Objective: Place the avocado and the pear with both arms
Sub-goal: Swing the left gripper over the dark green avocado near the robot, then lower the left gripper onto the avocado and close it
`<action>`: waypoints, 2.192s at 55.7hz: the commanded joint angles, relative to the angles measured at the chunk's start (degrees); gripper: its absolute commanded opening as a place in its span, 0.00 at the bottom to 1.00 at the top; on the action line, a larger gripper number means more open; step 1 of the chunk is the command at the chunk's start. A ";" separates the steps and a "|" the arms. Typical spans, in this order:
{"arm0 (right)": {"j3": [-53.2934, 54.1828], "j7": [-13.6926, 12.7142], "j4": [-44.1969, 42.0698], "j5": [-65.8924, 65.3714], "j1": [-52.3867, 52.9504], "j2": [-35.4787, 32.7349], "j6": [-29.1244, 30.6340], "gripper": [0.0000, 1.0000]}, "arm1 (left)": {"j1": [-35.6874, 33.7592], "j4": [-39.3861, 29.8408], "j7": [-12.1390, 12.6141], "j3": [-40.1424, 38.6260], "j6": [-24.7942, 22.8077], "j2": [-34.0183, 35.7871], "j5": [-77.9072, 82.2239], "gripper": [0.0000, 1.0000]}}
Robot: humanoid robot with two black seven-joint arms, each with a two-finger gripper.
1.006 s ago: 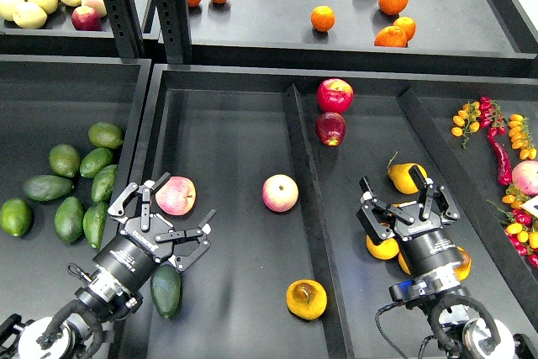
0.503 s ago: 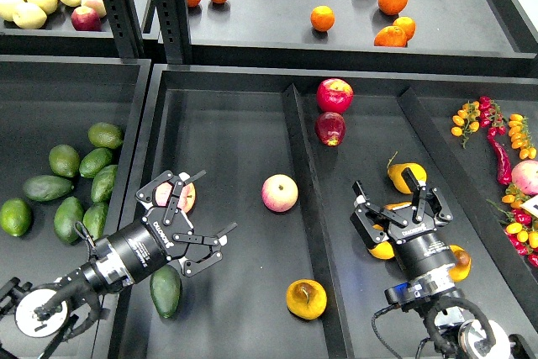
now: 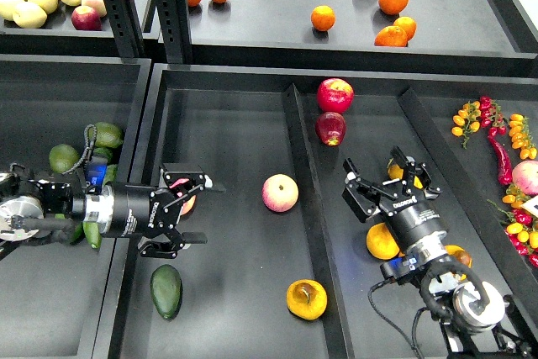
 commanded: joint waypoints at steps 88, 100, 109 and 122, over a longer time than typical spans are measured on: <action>0.46 -0.19 -3.20 -0.01 4.06 0.00 -0.15 1.00 | -17.60 21.20 0.02 39.48 0.00 -14.59 6.47 0.99; 0.46 -0.19 -3.20 -0.01 4.06 0.00 -0.06 1.00 | -17.52 24.63 0.02 39.56 0.00 -16.53 6.47 0.99; 0.46 -0.28 -3.12 -0.01 4.06 0.00 -0.06 1.00 | -17.08 26.30 0.02 39.56 0.00 -17.67 6.55 0.99; 0.46 -0.28 -3.12 -0.01 4.06 0.00 -0.06 1.00 | -16.90 27.26 0.02 39.56 0.00 -17.76 6.73 0.99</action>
